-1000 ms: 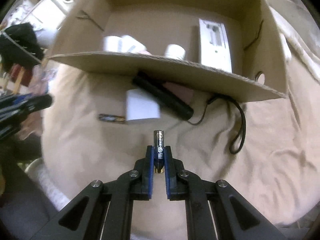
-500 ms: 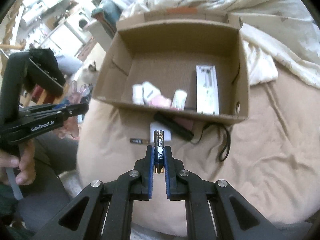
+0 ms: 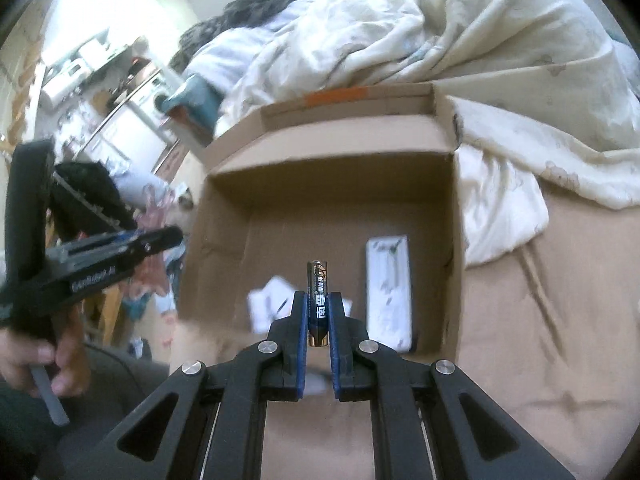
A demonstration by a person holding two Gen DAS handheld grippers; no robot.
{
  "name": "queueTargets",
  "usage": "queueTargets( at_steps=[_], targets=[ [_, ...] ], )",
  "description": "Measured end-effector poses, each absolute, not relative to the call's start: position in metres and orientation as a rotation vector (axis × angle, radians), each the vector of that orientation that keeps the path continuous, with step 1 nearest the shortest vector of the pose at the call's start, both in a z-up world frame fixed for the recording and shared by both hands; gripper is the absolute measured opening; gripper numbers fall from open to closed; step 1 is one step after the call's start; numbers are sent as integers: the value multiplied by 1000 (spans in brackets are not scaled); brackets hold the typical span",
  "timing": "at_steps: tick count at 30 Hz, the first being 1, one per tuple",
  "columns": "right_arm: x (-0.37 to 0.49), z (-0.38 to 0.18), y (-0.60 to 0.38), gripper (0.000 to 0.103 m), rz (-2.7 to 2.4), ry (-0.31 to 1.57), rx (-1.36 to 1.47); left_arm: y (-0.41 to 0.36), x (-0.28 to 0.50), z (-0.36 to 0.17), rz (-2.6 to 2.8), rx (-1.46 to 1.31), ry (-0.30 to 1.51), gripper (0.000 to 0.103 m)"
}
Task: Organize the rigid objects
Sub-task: 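Carry the hair clip and battery over the box with both tools, then lower the hair clip and battery into the box and open both tools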
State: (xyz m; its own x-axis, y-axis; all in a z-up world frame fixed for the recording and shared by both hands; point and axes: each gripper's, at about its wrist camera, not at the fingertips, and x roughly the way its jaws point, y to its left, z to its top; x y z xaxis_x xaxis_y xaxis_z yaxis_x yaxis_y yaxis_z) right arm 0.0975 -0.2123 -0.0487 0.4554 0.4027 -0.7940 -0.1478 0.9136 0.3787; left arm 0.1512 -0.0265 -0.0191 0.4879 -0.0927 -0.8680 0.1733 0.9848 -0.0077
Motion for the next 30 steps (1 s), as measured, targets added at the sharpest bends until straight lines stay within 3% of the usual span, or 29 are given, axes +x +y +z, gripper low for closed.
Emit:
queueTargets(
  at_steps=[7,17,30],
  targets=[
    [123,-101,-218,11,315,1136,323,-41,162,-70,-162,155,1072,16],
    [128,-131,-192,11,359,1242,262,-47,171,-115,-139,195,1185,16],
    [126,-152,-186,11,342,1329,278,-51,173,-129,-124,223,1211,15]
  ],
)
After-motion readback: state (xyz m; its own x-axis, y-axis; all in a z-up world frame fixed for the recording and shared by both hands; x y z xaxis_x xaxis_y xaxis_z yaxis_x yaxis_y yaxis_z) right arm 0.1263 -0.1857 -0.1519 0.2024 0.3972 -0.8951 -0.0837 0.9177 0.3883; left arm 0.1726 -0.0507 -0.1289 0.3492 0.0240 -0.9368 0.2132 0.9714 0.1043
